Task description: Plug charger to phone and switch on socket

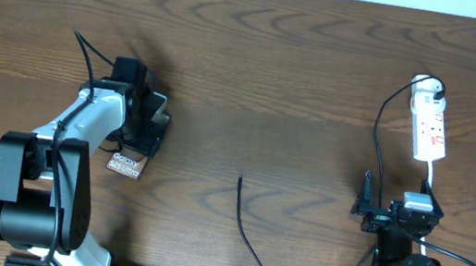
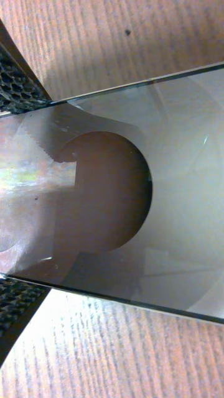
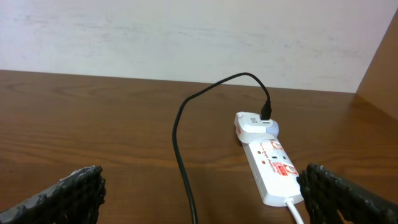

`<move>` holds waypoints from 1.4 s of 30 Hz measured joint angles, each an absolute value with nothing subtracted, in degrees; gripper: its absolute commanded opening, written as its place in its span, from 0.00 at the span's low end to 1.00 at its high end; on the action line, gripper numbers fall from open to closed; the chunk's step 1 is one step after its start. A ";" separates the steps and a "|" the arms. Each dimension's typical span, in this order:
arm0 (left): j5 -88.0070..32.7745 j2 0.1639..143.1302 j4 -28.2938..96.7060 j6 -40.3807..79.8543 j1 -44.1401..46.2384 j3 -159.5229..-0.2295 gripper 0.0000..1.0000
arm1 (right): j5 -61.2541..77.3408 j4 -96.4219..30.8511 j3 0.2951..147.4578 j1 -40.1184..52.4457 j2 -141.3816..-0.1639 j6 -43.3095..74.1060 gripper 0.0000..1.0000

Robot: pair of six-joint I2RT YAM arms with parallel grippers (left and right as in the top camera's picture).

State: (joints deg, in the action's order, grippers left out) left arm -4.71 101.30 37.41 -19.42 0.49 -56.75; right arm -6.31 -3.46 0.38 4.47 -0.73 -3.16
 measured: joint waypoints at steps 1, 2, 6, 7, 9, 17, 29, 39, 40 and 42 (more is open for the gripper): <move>-4.80 101.23 37.63 -19.33 0.49 -56.75 0.07 | -6.31 -3.44 0.38 4.47 -0.73 -3.16 0.99; -4.82 101.12 37.87 -19.29 0.49 -56.75 0.07 | -6.31 -3.46 0.38 4.47 -0.73 -3.16 0.99; -4.86 100.75 38.85 -19.09 0.49 -56.77 0.07 | -6.31 -3.46 0.38 4.47 -0.73 -3.16 0.99; -4.86 100.71 38.92 -19.07 0.49 -56.80 0.07 | -6.31 -3.44 0.38 4.47 -0.73 -3.16 0.99; -4.95 100.71 39.05 -18.79 0.49 -56.97 0.08 | -6.31 -3.44 0.38 4.47 -0.73 -3.16 0.99; -5.30 100.68 39.70 -17.78 0.49 -57.82 0.07 | -6.31 -3.46 0.38 4.47 -0.73 -3.16 0.99; -7.64 96.95 39.66 -15.84 0.49 -59.20 0.07 | -6.31 -3.44 0.38 4.47 -0.73 -3.16 0.99; -11.94 96.64 39.66 -11.22 0.49 -59.20 0.07 | -6.31 -3.46 0.38 4.47 -0.73 -3.16 0.99; -13.50 96.64 39.66 -10.44 0.49 -59.20 0.07 | -6.31 -3.46 0.38 4.47 -0.73 -3.16 0.99; -15.33 96.64 39.59 -8.99 0.49 -59.20 0.08 | -6.31 -3.46 0.38 4.47 -0.73 -3.16 0.99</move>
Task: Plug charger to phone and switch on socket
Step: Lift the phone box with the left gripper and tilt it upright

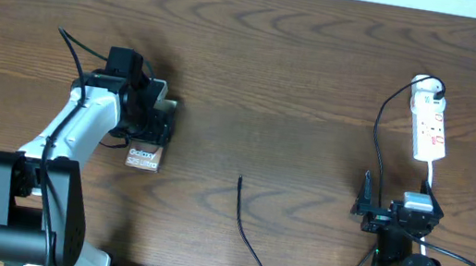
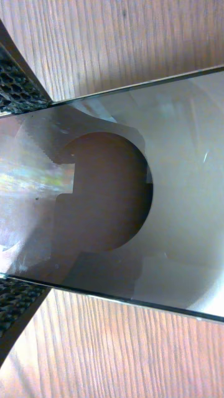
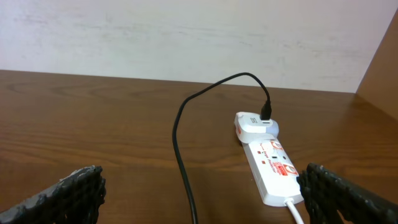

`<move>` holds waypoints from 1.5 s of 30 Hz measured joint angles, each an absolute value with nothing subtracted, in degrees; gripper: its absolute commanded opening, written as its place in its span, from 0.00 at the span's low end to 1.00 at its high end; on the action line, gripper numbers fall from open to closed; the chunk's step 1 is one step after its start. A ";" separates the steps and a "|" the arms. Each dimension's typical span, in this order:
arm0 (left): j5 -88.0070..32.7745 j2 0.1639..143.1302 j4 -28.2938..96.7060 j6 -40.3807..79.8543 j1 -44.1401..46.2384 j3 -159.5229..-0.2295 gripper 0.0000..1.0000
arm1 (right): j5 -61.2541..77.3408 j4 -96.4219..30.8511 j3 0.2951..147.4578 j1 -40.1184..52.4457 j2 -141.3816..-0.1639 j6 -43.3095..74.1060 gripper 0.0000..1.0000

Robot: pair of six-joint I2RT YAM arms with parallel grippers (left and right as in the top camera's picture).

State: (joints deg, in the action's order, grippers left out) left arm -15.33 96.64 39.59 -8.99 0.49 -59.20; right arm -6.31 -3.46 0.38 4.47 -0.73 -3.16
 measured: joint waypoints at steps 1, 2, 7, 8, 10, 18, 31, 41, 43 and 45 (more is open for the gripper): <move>-16.73 96.64 39.53 -8.21 0.49 -59.20 0.07 | -6.31 -3.44 0.38 4.47 -0.73 -3.16 0.99; -18.04 96.64 39.40 -7.44 0.49 -59.20 0.08 | -6.31 -3.46 0.38 4.47 -0.73 -3.16 0.99; -26.30 96.64 37.98 -3.05 0.49 -59.20 0.07 | -6.31 -3.46 0.38 4.47 -0.73 -3.16 0.99; -27.79 96.64 37.65 -2.20 0.49 -59.20 0.07 | -6.31 -3.44 0.38 4.47 -0.73 -3.16 0.99; -32.14 96.64 36.73 0.40 0.49 -59.20 0.07 | -6.31 -3.44 0.38 4.47 -0.73 -3.16 0.99; -46.72 96.64 32.60 12.47 0.49 -59.20 0.07 | -6.31 -3.46 0.38 4.47 -0.73 -3.16 0.99; -62.78 96.64 29.39 40.99 0.49 -59.20 0.07 | -6.31 -3.46 0.38 4.47 -0.73 -3.16 0.99; -69.49 96.64 29.30 58.85 0.49 -59.20 0.07 | -6.31 -3.46 0.38 4.47 -0.73 -3.16 0.99; -70.43 96.64 29.30 60.75 0.49 -59.20 0.07 | -6.31 -3.46 0.38 4.47 -0.73 -3.16 0.99; -71.02 96.64 29.30 62.00 0.49 -59.20 0.07 | -6.31 -3.46 0.38 4.47 -0.73 -3.16 0.99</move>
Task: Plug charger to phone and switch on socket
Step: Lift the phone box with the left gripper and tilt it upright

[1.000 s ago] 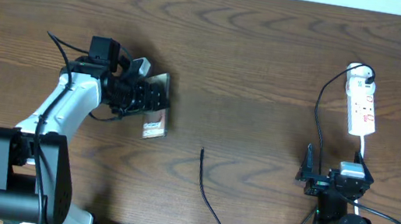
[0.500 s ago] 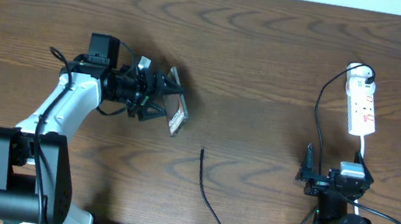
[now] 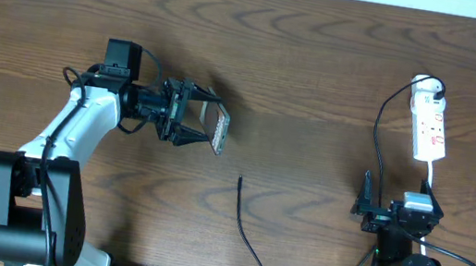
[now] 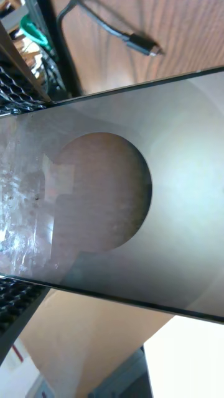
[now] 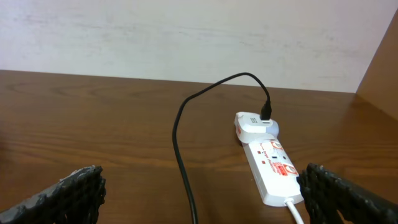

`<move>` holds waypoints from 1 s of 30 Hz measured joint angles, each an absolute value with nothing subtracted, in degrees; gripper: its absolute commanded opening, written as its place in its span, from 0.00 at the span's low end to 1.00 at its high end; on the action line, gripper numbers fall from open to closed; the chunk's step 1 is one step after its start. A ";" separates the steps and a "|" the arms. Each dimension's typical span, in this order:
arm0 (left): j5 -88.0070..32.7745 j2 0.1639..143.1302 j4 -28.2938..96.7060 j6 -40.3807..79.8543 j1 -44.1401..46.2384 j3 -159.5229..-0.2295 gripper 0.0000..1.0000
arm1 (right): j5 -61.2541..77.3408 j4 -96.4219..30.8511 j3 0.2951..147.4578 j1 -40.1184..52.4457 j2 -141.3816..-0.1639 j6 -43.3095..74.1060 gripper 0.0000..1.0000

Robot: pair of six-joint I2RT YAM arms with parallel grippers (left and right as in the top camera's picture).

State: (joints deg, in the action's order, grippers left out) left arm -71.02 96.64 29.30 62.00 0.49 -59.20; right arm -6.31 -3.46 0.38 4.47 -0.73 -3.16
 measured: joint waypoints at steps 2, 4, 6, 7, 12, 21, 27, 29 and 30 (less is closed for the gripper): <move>-72.12 96.64 29.30 63.42 0.49 -59.20 0.07 | -6.31 -3.46 0.38 4.47 -0.73 -3.16 0.99; -73.45 96.64 29.28 65.08 0.49 -59.20 0.07 | -6.31 -3.46 0.38 4.47 -0.73 -3.16 0.99; -74.91 96.64 29.30 67.02 0.49 -59.20 0.07 | -6.31 -3.46 0.38 4.47 -0.73 -3.16 0.99; -75.55 96.64 29.30 67.85 0.49 -59.20 0.07 | -6.31 -3.46 0.38 4.47 -0.73 -3.16 0.99; -78.28 96.64 29.28 71.85 0.49 -59.20 0.07 | -6.31 -3.46 0.38 4.47 -0.73 -3.16 0.99; -79.64 96.64 29.28 76.27 0.49 -59.20 0.07 | -6.31 -3.46 0.38 4.47 -0.73 -3.16 0.99; -79.61 96.64 29.28 78.11 0.49 -59.20 0.07 | -6.31 -3.46 0.38 4.47 -0.73 -3.16 0.99; -79.64 96.64 29.28 78.65 0.49 -59.20 0.07 | -6.31 -3.44 0.38 4.47 -0.73 -3.16 0.99; -79.64 96.64 29.28 79.11 0.49 -59.20 0.07 | -6.31 -3.46 0.38 4.47 -0.73 -3.16 0.99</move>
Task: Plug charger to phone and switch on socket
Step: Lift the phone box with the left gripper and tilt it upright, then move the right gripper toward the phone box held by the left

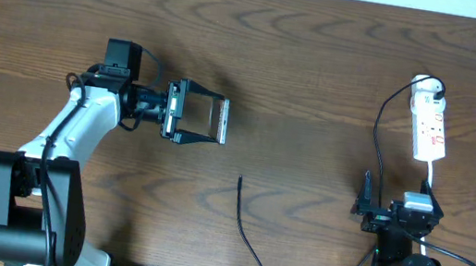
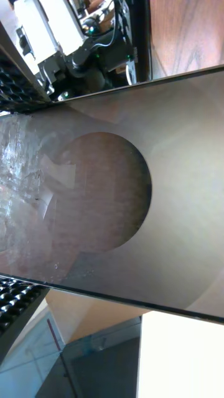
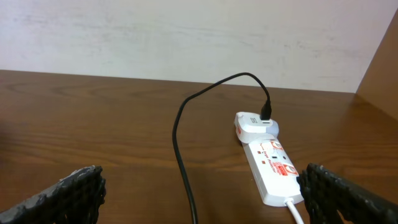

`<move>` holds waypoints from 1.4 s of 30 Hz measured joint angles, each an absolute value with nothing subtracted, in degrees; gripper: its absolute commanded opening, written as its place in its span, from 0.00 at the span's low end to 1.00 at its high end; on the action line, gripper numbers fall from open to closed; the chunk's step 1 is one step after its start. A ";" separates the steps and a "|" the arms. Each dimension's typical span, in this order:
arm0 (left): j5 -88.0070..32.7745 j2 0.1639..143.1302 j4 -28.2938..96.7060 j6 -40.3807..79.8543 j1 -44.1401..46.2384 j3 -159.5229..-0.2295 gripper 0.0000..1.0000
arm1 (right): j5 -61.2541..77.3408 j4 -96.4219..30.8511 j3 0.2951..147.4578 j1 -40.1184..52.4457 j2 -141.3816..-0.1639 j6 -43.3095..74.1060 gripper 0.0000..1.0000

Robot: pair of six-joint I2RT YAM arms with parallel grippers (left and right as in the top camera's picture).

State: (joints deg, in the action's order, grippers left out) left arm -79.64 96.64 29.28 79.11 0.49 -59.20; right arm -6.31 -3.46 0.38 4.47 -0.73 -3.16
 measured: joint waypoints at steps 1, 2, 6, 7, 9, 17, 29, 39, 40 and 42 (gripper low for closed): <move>-79.64 96.64 29.28 79.46 0.49 -59.20 0.07 | -6.31 -3.46 0.38 4.47 -0.73 -3.16 0.99; -79.64 96.64 29.28 79.81 0.49 -59.20 0.07 | -6.31 -3.46 0.38 4.47 -0.73 -3.16 0.99; -79.64 96.64 29.26 81.23 0.49 -59.20 0.08 | -6.31 -3.46 0.38 4.47 -0.73 -3.16 0.99; -79.64 96.64 29.26 81.43 0.49 -59.20 0.07 | -6.31 -3.46 0.38 4.47 -0.73 -3.16 0.99; -79.64 96.64 29.26 81.97 0.49 -59.20 0.07 | -6.31 -3.46 0.38 4.47 -0.73 -3.16 0.99; -79.64 96.64 29.26 82.74 0.49 -59.20 0.07 | -6.31 -3.46 0.38 4.47 -0.73 -3.16 0.99; -79.13 96.64 28.95 82.39 0.49 -59.20 0.07 | -6.31 -3.46 0.38 4.47 -0.73 -3.16 0.99; -72.23 96.64 27.92 74.08 0.49 -59.20 0.07 | -6.42 -2.26 0.38 4.47 -0.73 -3.16 0.99; -70.87 96.64 27.94 72.90 0.49 -59.20 0.07 | -6.22 -1.85 0.38 4.47 -0.73 -3.16 0.99; -68.10 96.64 27.99 70.81 0.49 -59.20 0.08 | -5.32 -1.13 0.38 4.47 -0.73 -3.16 0.99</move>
State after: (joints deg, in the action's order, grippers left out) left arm -68.10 96.64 27.99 70.81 0.49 -59.20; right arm -5.32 -1.13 0.38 4.47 -0.73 -3.16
